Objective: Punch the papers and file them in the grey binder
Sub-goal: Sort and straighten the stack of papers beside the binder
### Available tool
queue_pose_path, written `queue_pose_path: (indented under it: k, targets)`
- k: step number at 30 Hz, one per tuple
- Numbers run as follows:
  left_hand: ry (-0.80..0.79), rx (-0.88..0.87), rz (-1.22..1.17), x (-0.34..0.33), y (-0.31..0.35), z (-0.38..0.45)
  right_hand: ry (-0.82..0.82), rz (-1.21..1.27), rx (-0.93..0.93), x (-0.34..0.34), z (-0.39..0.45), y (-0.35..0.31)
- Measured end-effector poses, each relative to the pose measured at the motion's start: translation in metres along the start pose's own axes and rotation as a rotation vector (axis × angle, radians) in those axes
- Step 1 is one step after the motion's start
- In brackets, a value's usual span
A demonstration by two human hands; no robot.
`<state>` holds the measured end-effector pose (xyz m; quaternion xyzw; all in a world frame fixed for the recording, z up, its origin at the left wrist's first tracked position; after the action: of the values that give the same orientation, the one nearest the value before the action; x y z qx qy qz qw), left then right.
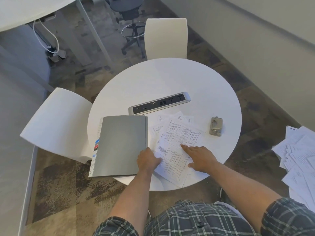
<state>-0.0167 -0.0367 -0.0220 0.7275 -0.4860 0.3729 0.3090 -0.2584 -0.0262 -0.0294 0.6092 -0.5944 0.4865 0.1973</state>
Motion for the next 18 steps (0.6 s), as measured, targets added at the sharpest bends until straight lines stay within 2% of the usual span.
queue_pose_path:
  k: [7,12,18]
  targets:
    - [-0.008,0.073,-0.17,0.001,-0.003,0.004,0.034,0.057,-0.025,-0.003,-0.001,0.004]
    - [0.003,0.029,-0.154,-0.004,0.0,0.009,0.038,0.079,-0.029,-0.002,-0.001,0.004]
    - [0.045,-0.035,-0.424,0.008,0.007,0.015,0.026,0.099,-0.025,0.001,-0.003,0.005]
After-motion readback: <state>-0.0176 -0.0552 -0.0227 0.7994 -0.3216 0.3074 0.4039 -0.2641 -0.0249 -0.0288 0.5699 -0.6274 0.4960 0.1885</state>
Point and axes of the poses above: each hand's wrist, its own z-axis towards the middle knuckle, its own x-axis out of the back of the hand, y = z × x, the point moved 2 cm from there along z, towards the middle knuckle, and after that the axes turned 10 degrees about z, right-handed, at the moved point
